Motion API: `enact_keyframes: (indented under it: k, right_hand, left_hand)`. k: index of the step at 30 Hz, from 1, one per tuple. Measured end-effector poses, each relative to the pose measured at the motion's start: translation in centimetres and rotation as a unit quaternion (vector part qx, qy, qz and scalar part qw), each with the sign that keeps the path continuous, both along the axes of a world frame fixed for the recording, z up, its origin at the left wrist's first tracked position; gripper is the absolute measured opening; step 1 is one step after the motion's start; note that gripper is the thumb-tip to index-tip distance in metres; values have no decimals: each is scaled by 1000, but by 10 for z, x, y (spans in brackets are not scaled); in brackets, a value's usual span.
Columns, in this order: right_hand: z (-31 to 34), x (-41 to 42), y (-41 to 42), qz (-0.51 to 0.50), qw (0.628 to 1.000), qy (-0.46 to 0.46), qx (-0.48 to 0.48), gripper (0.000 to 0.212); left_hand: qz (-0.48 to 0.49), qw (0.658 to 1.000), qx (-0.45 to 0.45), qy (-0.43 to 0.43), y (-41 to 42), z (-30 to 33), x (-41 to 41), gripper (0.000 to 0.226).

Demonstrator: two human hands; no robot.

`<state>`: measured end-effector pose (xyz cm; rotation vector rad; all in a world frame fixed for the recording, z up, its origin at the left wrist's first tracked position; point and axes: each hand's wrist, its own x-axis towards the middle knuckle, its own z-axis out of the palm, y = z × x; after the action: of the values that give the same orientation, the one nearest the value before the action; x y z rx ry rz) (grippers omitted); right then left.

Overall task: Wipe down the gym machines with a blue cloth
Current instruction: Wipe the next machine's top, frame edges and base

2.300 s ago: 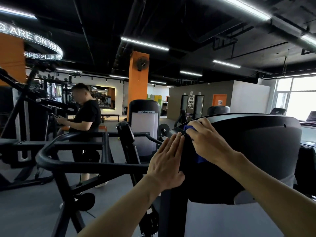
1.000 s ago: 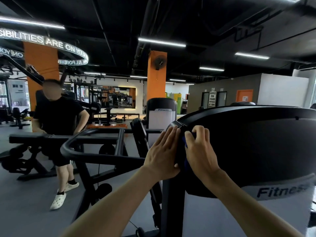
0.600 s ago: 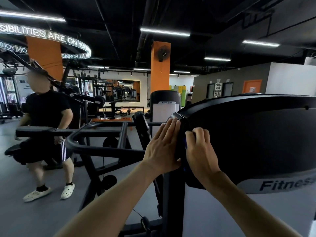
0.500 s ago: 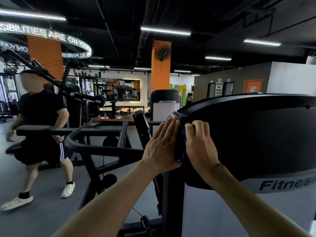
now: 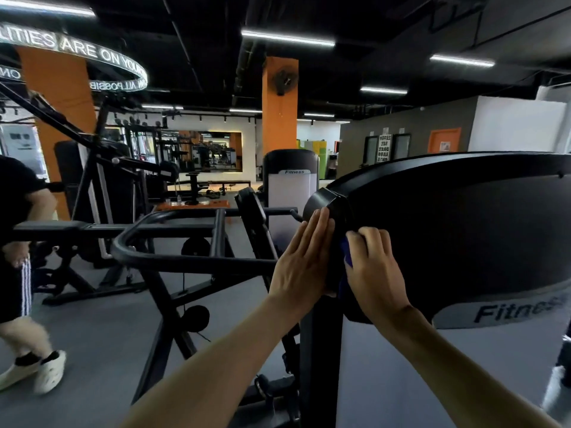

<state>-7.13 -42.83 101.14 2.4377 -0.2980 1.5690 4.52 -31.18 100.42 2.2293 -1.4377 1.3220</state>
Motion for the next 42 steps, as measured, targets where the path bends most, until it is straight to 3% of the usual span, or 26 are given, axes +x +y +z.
enact_keyframes:
  k: [4, 6, 9, 12, 14, 18, 21, 24, 30, 35, 38, 42]
  right_hand:
    - [-44, 5, 0, -9, 1000, -30, -1, 56]
    - [-77, 2, 3, -12, 1000, -1, 6, 62]
    - [-96, -4, 5, -24, 998, 50, 11, 72]
    - [-77, -3, 4, -27, 999, 26, -2, 58]
    - [-65, -1, 2, -32, 999, 4, -19, 51]
    - [-76, -4, -7, -28, 998, -13, -53, 45]
    - [-117, -10, -15, -10, 997, 21, -74, 56]
    - [-127, -11, -15, -5, 996, 62, -64, 59]
    - [-73, 0, -21, 29, 995, 12, -98, 33]
    - [-133, -3, -35, 47, 991, 31, -125, 35]
    - [-158, -8, -37, 63, 986, 54, -144, 25]
    - [-131, -3, -36, 89, 985, 38, -145, 20]
  left_hand:
    - [-33, 997, -48, -56, 0, -21, 3, 89]
    - [-47, 996, -54, -55, 1, -39, 6, 81]
    - [-63, 997, -32, -31, 1, -59, 12, 97]
    - [-47, 998, 39, 8, 4, -80, 15, 139]
    - [-33, 997, 65, 19, 4, -91, 12, 150]
    - [-29, 999, 33, 6, -2, -101, 4, 126]
    - [-25, 1000, 5, 13, -7, -101, 3, 126]
    - [-33, 999, -2, 13, -7, -99, 2, 108]
    - [-25, 998, 37, 36, 2, -120, -1, 132]
    - [1, 999, 13, 38, 3, -144, -16, 113]
    - [17, 996, 55, 70, 7, -165, -23, 122]
    - [35, 992, 83, 93, 15, -189, -27, 135]
